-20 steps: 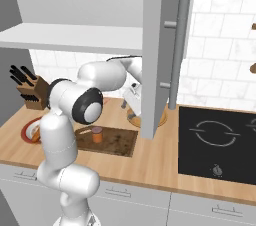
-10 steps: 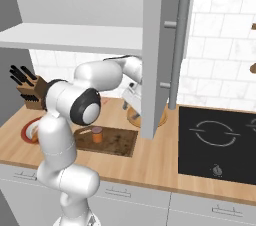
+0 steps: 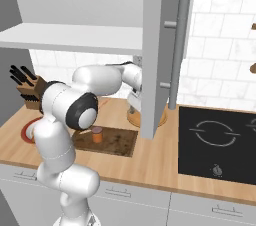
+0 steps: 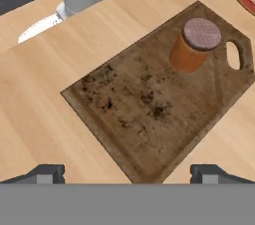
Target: From the different types of pastries on the counter, select a croissant and place it on the cutting board. Then retrieve a jar of jam from the cabinet and place it alongside the croissant on the cutting board.
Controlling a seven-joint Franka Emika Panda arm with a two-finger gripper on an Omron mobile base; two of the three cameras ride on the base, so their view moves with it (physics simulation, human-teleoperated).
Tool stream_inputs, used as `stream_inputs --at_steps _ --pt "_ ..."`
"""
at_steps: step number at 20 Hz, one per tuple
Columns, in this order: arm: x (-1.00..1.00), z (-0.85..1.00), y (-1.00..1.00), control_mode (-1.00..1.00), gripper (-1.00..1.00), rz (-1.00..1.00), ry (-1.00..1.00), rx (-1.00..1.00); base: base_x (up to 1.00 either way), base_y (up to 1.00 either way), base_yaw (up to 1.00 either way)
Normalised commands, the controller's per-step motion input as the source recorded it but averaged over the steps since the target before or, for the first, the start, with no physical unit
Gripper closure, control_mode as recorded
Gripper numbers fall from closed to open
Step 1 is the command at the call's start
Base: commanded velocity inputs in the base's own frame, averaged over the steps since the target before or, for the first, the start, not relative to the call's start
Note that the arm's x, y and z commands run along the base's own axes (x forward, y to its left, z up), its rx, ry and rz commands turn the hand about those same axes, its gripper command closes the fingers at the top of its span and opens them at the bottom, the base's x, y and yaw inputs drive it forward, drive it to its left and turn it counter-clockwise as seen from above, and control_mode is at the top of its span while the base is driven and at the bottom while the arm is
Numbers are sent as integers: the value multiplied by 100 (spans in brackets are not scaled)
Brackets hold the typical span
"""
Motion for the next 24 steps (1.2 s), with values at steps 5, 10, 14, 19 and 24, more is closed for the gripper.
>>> stream_inputs --at_steps 5,10,14,19,24 --pt "3 -13 -29 -100 -100 2 -34 -17 0 0 0" --pt "30 0 -1 -100 -100 9 -15 -10 0 0 0" --pt "32 2 1 -100 -100 13 -9 -14 0 0 0" --pt "15 1 1 -100 -100 14 -7 -14 0 0 0" --pt "14 0 10 -100 -100 16 -1 -15 0 0 0"
